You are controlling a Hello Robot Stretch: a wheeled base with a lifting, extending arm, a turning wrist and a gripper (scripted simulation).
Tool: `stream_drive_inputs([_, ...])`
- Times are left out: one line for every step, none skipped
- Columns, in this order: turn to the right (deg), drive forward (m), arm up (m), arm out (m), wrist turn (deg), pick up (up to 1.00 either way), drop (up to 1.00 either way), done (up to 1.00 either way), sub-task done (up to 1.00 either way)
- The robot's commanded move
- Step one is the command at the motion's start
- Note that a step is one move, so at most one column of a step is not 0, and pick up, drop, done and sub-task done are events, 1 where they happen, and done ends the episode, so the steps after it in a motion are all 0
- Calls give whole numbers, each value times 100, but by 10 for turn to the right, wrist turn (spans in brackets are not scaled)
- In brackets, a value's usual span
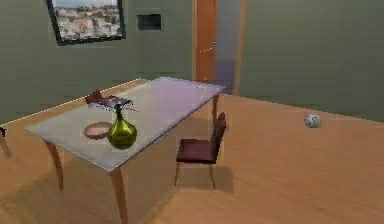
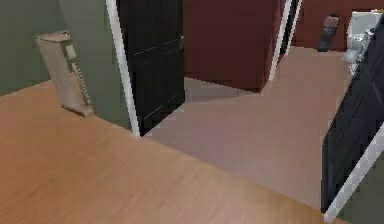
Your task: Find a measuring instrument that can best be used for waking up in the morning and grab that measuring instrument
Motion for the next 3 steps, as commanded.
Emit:
stream_drive_inputs([450, 0, 0, 0, 0, 0, 0, 0, 0])
stream_drive_inputs([0, 100, 0, 0, 0, 0, 0, 0, 0])
stream_drive_inputs([0, 100, 0, 0, 0, 0, 0, 0, 0])
